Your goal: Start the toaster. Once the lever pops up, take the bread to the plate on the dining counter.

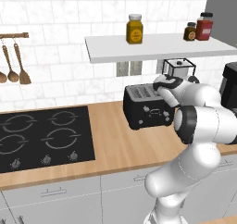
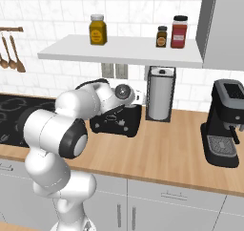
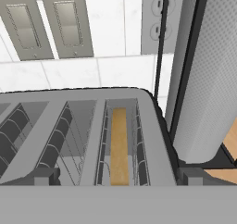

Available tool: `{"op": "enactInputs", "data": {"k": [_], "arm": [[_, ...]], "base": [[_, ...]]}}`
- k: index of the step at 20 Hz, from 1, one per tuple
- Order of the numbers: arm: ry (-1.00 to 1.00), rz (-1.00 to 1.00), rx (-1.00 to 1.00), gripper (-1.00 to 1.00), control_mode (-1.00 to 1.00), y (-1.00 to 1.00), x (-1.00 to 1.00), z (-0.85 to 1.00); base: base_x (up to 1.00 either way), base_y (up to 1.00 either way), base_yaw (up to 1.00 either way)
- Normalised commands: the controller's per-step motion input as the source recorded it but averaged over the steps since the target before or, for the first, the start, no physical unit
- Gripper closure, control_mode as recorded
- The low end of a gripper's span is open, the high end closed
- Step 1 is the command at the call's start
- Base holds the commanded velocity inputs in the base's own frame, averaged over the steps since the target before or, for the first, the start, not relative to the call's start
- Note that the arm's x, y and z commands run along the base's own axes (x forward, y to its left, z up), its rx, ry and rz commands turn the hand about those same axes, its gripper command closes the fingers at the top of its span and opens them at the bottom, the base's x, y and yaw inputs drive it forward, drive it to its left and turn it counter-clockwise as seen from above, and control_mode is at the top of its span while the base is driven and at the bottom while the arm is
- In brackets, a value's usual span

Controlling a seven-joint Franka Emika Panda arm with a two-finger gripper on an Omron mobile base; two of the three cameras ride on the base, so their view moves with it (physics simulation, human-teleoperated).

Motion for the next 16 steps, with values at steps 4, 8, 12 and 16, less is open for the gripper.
{"op": "enactInputs", "data": {"k": [4,8,12,16], "arm": [[0.0,0.0,0.0,-1.0,-1.0,0.0,0.0,0.0],[0.0,0.0,0.0,-1.0,-1.0,0.0,0.0,0.0],[0.0,0.0,0.0,-1.0,-1.0,0.0,0.0,0.0],[0.0,0.0,0.0,-1.0,-1.0,0.0,0.0,0.0]], "base": [[0.0,0.0,0.0],[0.0,0.0,0.0],[0.0,0.0,0.0],[0.0,0.0,0.0]]}}
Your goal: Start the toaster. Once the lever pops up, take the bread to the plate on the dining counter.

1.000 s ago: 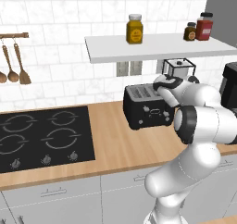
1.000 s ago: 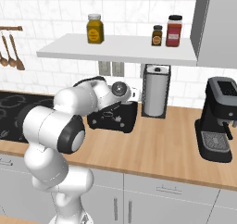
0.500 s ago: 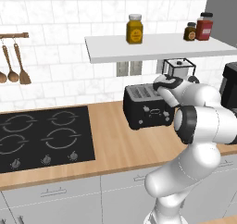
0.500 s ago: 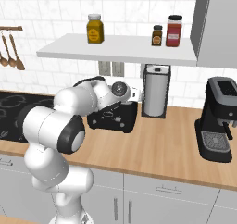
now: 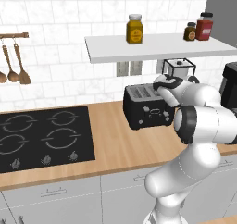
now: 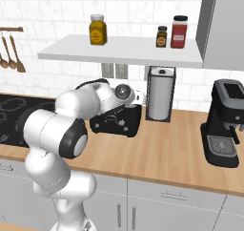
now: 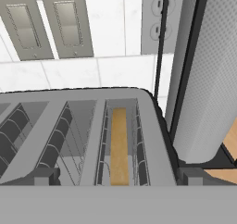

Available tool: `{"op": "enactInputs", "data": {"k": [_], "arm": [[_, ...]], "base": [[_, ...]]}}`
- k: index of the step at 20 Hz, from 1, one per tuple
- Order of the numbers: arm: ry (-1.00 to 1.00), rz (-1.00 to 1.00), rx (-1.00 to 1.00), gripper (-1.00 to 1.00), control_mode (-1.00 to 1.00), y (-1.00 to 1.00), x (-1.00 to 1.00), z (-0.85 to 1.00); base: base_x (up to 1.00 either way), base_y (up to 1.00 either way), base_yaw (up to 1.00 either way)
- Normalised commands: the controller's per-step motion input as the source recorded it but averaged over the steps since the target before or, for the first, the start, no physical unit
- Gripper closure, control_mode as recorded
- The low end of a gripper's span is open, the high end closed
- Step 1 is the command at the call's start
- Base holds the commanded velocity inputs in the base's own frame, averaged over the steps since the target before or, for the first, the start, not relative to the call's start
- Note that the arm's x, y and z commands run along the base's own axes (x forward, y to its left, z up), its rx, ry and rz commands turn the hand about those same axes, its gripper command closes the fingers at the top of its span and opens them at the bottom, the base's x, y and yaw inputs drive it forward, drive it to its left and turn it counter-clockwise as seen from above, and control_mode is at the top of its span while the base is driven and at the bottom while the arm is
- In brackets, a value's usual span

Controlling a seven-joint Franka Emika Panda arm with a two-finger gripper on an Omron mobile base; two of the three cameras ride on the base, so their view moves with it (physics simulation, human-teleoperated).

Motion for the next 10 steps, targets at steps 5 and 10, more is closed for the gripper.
{"op": "enactInputs", "data": {"k": [5,10], "arm": [[0.0,0.0,0.0,-1.0,-1.0,0.0,0.0,0.0],[0.0,0.0,0.0,-1.0,-1.0,0.0,0.0,0.0]], "base": [[0.0,0.0,0.0],[0.0,0.0,0.0]]}}
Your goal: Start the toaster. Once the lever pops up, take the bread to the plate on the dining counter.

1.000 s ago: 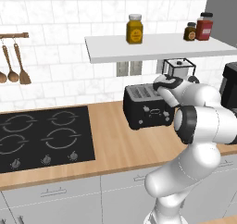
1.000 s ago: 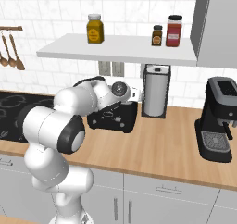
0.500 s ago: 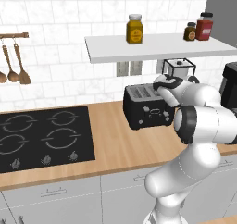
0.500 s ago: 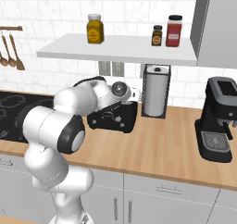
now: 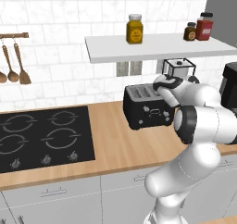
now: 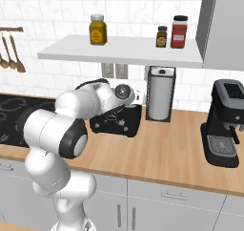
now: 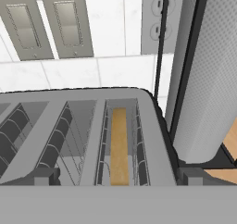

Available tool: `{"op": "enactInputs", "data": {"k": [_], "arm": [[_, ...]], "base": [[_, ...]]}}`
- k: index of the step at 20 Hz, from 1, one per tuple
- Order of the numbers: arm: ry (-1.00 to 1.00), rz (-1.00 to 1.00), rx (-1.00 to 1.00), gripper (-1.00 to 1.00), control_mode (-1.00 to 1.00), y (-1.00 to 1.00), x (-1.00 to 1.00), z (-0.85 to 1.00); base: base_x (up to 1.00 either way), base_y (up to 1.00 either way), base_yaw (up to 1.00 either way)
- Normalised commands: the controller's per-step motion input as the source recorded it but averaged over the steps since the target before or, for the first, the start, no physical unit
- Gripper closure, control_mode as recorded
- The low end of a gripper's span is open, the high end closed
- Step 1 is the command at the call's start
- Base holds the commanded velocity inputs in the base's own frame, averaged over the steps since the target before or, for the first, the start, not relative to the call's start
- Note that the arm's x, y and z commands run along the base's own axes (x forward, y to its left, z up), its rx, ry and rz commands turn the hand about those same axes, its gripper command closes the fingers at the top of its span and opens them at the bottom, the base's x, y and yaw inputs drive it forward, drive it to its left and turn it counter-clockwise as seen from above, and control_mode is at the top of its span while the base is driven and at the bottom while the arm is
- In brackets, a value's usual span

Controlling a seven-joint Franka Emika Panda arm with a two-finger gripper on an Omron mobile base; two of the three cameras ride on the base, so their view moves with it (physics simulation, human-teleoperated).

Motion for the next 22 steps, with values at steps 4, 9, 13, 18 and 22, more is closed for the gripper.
{"op": "enactInputs", "data": {"k": [4,9,13,18,22], "arm": [[0.0,0.0,0.0,-1.0,-1.0,0.0,0.0,0.0],[0.0,0.0,0.0,-1.0,-1.0,0.0,0.0,0.0],[0.0,0.0,0.0,-1.0,-1.0,0.0,0.0,0.0],[0.0,0.0,0.0,-1.0,-1.0,0.0,0.0,0.0],[0.0,0.0,0.0,-1.0,-1.0,0.0,0.0,0.0]], "base": [[0.0,0.0,0.0],[0.0,0.0,0.0],[0.0,0.0,0.0],[0.0,0.0,0.0],[0.0,0.0,0.0]]}}
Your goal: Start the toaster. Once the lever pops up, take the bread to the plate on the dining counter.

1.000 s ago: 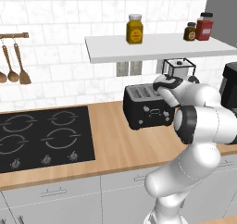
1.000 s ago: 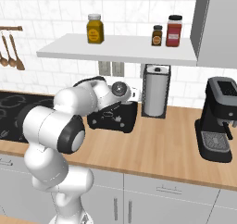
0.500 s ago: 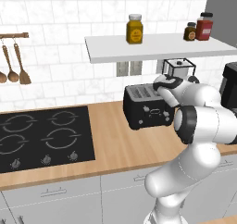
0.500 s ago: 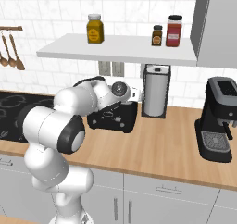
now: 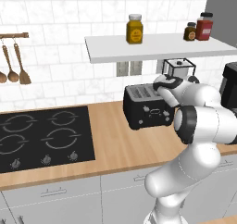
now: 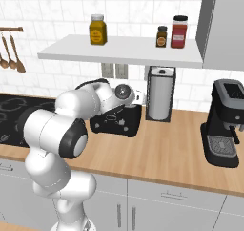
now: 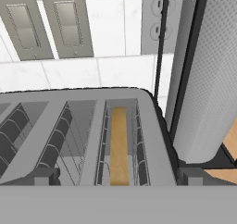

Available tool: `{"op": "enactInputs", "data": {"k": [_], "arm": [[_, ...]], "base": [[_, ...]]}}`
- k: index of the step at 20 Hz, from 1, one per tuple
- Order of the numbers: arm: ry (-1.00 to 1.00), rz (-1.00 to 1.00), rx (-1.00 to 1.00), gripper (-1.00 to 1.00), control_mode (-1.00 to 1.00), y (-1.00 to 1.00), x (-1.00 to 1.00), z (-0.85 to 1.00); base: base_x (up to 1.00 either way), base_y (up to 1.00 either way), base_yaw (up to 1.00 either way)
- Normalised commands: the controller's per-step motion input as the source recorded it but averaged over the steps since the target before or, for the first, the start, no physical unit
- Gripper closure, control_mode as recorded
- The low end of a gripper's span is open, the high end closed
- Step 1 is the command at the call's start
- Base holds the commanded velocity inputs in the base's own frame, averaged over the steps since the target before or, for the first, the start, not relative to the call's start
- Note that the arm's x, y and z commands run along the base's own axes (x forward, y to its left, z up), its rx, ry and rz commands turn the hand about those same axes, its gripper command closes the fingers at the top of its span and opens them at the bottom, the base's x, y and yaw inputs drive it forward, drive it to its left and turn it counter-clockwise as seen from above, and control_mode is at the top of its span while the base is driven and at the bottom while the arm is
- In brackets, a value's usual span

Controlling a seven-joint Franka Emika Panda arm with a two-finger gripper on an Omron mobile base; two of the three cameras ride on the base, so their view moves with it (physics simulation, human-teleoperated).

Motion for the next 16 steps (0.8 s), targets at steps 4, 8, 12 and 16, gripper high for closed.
{"op": "enactInputs", "data": {"k": [4,8,12,16], "arm": [[0.0,0.0,0.0,-1.0,-1.0,0.0,0.0,0.0],[0.0,0.0,0.0,-1.0,-1.0,0.0,0.0,0.0],[0.0,0.0,0.0,-1.0,-1.0,0.0,0.0,0.0],[0.0,0.0,0.0,-1.0,-1.0,0.0,0.0,0.0]], "base": [[0.0,0.0,0.0],[0.0,0.0,0.0],[0.0,0.0,0.0],[0.0,0.0,0.0]]}}
